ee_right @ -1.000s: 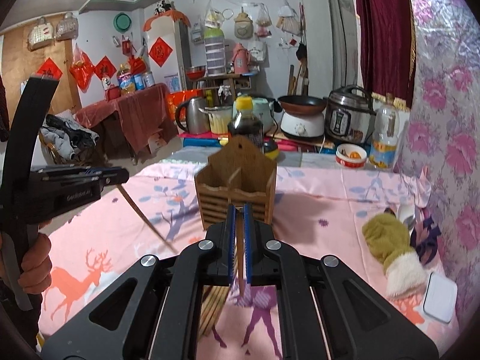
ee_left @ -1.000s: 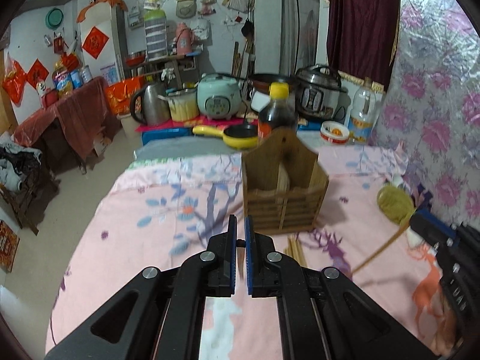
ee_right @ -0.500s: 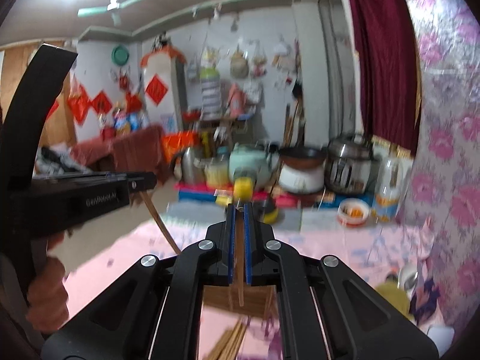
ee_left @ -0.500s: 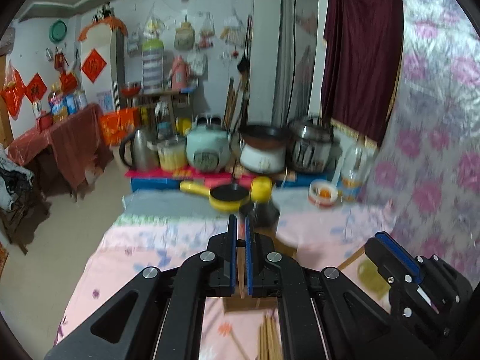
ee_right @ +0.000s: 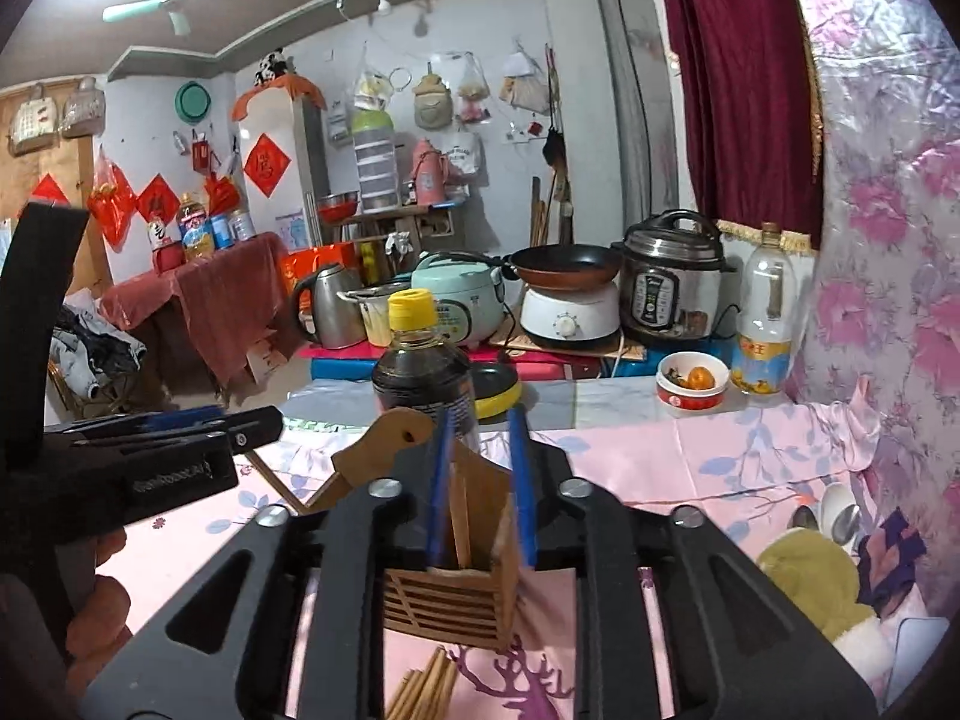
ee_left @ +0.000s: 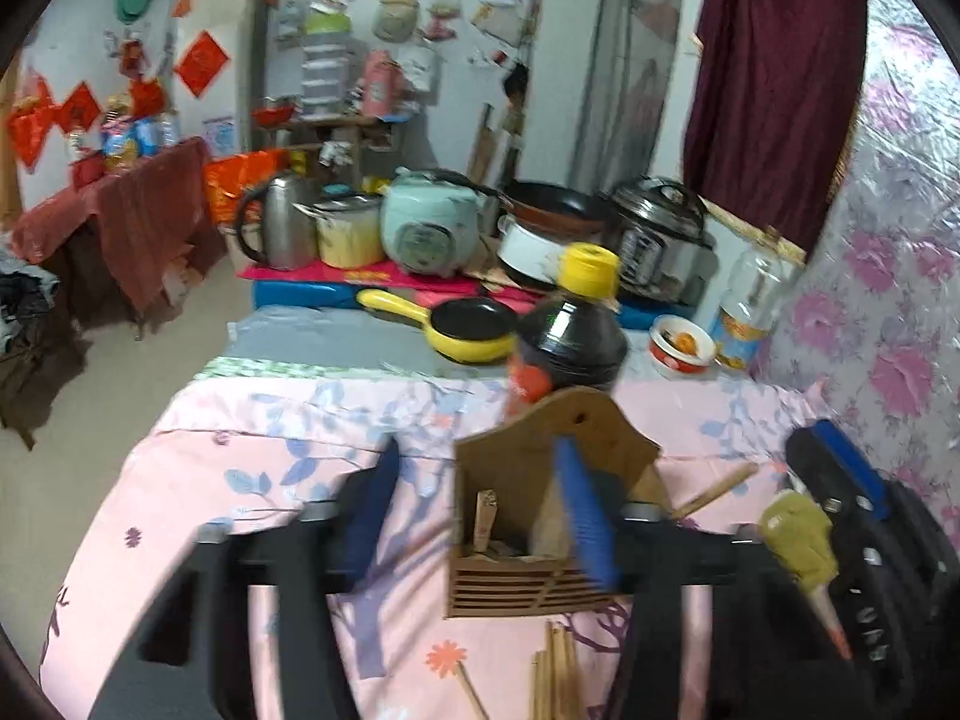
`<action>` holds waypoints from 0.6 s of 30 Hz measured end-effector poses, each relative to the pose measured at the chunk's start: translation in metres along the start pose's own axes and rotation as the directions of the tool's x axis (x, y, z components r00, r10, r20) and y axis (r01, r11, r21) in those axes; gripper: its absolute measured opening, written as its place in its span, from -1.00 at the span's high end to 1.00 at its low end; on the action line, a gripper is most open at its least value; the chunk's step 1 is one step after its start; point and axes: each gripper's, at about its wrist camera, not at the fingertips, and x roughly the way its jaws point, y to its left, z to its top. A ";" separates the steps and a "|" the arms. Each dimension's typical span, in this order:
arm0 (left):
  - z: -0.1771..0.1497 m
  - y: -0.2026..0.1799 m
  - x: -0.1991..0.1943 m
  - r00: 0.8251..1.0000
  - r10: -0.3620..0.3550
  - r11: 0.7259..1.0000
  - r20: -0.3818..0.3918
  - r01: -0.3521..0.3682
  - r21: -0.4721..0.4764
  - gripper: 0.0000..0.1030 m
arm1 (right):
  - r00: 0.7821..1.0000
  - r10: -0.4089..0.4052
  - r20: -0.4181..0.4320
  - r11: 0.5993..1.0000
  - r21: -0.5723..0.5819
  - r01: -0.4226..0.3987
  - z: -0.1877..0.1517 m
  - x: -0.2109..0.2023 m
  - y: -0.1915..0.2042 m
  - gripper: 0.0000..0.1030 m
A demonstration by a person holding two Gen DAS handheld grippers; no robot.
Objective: Organize utensils
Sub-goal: 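Carry the chopstick in the left tool and drop it into the wooden holder, then open the left tool and withdraw it back toward the chopstick pile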
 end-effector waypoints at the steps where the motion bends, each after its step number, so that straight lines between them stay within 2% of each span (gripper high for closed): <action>1: -0.003 0.003 -0.005 1.000 0.012 1.000 0.013 -0.012 0.003 -0.19 | 1.000 -0.008 0.007 1.000 0.001 0.008 -0.001 -0.006 -0.002 0.38; 3: -0.008 0.006 -0.014 0.999 0.024 1.000 0.025 -0.024 0.003 -0.31 | 1.000 -0.014 0.019 1.000 0.007 0.014 -0.002 -0.015 -0.005 0.18; 5: -0.014 0.012 -0.025 0.999 0.036 0.999 0.038 -0.036 -0.008 -0.62 | 0.999 -0.015 0.028 1.000 0.014 0.015 -0.005 -0.027 -0.006 0.01; 7: -0.023 0.017 -0.035 0.996 0.066 0.998 0.051 -0.066 -0.014 -0.76 | 0.999 -0.024 0.035 1.000 0.014 0.024 -0.010 -0.038 -0.010 -0.22; 9: -0.031 0.022 -0.042 0.994 0.097 0.995 0.051 -0.097 -0.013 -0.80 | 0.998 -0.044 0.054 0.999 0.007 0.044 -0.013 -0.050 -0.011 -0.44; 11: -0.041 0.028 -0.048 0.991 0.125 0.992 0.039 -0.125 -0.015 -0.86 | 0.994 -0.065 0.084 0.998 0.002 0.065 -0.017 -0.067 -0.011 -0.54; 15: -0.067 0.038 -0.055 0.989 0.149 0.989 0.002 -0.149 -0.021 -0.88 | 0.994 -0.049 0.097 0.999 -0.009 0.051 -0.023 -0.094 -0.012 -0.86; 18: -0.092 0.042 -0.058 0.984 0.179 0.984 -0.020 -0.179 0.003 -0.89 | 0.995 -0.032 0.094 0.999 -0.023 0.034 -0.036 -0.116 -0.010 -0.88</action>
